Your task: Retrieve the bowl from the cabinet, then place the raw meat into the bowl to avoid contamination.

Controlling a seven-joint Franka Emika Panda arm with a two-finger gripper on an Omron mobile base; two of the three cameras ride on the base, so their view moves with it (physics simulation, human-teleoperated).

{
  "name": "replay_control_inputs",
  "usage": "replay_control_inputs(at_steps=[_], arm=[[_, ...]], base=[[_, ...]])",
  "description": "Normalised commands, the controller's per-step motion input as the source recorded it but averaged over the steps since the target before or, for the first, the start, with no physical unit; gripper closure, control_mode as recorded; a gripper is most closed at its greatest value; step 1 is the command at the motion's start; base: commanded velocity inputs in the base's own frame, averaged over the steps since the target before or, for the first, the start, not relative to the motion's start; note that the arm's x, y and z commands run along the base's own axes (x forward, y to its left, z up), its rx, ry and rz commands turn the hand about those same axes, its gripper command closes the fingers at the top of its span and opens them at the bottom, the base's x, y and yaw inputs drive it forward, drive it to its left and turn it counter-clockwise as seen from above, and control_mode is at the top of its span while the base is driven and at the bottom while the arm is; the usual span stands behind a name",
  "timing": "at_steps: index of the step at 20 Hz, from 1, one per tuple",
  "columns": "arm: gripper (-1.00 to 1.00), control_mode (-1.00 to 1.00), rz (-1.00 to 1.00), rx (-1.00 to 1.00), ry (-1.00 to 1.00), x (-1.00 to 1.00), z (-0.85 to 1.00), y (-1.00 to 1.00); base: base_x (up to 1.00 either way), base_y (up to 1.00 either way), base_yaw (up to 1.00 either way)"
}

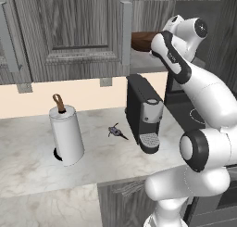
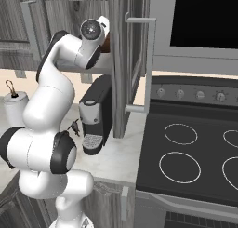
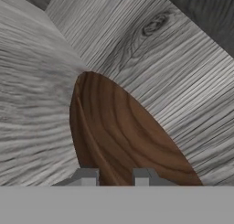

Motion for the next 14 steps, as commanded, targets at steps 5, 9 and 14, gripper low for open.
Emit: replay_control_inputs(at_steps=[5, 9, 14], arm=[[1.00, -1.00, 0.00, 0.00, 0.00, 0.00, 0.00, 0.00], [1.00, -1.00, 0.00, 0.00, 0.00, -0.10, 0.00, 0.00], [1.00, -1.00, 0.00, 0.00, -0.01, -0.21, 0.01, 0.00]], base=[[0.00, 0.00, 0.00], [0.00, 0.00, 0.00], [0.00, 0.00, 0.00]])
